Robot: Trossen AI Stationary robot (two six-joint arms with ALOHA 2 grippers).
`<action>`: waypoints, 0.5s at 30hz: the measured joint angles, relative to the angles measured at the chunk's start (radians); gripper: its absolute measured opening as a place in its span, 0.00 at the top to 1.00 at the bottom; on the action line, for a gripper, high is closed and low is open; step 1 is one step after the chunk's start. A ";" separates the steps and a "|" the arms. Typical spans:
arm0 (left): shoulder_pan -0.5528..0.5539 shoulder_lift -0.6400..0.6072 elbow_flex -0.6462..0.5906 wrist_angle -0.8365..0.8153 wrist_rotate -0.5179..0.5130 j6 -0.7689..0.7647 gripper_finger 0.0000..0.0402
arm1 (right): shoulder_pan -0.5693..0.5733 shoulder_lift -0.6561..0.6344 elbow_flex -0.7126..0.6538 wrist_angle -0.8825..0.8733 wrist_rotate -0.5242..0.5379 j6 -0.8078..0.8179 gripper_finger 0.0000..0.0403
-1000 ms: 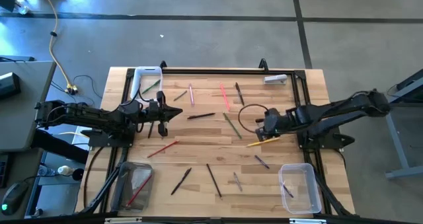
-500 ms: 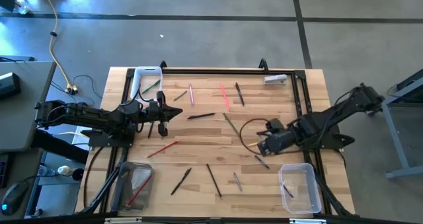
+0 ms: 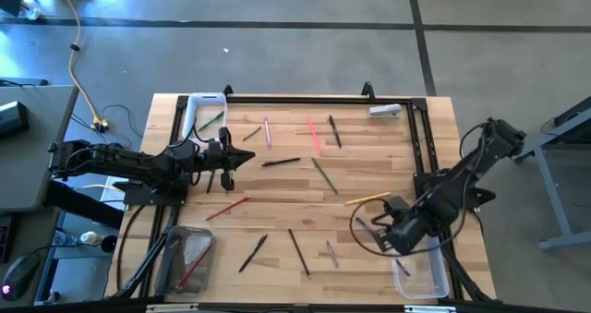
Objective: Sort crayons/erasers/pens/pencils in bins
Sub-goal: Put the top right gray crayon into the bottom transparent bin
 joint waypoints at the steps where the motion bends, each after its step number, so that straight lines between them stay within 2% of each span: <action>1: 0.000 0.000 0.000 0.000 0.000 0.000 1.00 | 0.015 0.005 0.000 0.001 -0.008 0.025 0.94; 9: 0.000 0.000 0.000 0.000 0.000 0.000 1.00 | 0.136 0.047 0.000 0.027 -0.071 0.198 0.94; 15: 0.000 0.000 0.000 0.000 0.000 -0.001 1.00 | 0.199 0.121 -0.002 -0.006 -0.072 0.211 0.94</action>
